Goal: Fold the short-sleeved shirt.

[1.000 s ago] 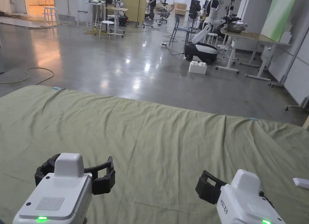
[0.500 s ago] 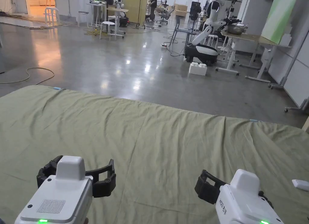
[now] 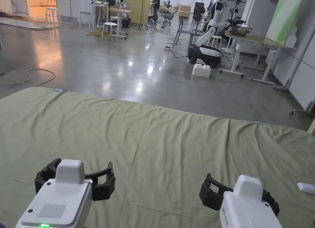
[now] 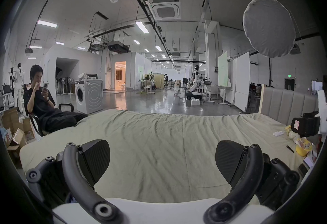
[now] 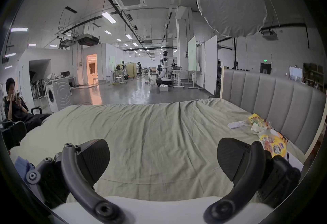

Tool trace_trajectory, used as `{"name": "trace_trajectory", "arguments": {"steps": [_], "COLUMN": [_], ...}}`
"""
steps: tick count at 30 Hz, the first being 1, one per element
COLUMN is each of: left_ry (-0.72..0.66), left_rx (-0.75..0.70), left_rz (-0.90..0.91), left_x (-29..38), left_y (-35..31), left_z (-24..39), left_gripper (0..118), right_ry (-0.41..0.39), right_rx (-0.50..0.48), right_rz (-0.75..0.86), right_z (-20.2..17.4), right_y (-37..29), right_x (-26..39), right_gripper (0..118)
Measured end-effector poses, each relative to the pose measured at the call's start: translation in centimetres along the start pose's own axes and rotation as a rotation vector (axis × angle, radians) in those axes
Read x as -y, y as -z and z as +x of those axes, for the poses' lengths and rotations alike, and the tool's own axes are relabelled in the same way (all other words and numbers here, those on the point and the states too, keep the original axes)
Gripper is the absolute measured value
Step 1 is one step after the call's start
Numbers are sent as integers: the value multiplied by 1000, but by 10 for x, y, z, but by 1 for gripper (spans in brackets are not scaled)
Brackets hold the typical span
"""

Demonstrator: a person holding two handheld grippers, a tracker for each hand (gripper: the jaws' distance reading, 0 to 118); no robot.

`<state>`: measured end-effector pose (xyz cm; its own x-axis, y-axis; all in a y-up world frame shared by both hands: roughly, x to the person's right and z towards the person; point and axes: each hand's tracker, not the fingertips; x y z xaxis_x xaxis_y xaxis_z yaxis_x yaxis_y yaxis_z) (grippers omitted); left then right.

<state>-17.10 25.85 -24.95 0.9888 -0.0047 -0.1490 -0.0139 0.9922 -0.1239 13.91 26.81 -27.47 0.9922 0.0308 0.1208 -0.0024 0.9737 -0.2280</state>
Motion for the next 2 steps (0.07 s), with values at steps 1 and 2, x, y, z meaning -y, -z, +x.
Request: {"name": "trace_trajectory", "arguments": {"steps": [1, 2], "left_ry": [6, 13], "left_rx": [-1, 1], "left_rz": [1, 3], "left_x": [0, 1], "left_y": [0, 0], "left_z": [1, 1], "left_gripper": [118, 118], "right_ry": [2, 16], "right_rx": [-10, -42], "right_rz": [11, 35], "right_z": [1, 3], "right_y": [1, 2], "right_x": [2, 4], "right_gripper": [118, 118]}}
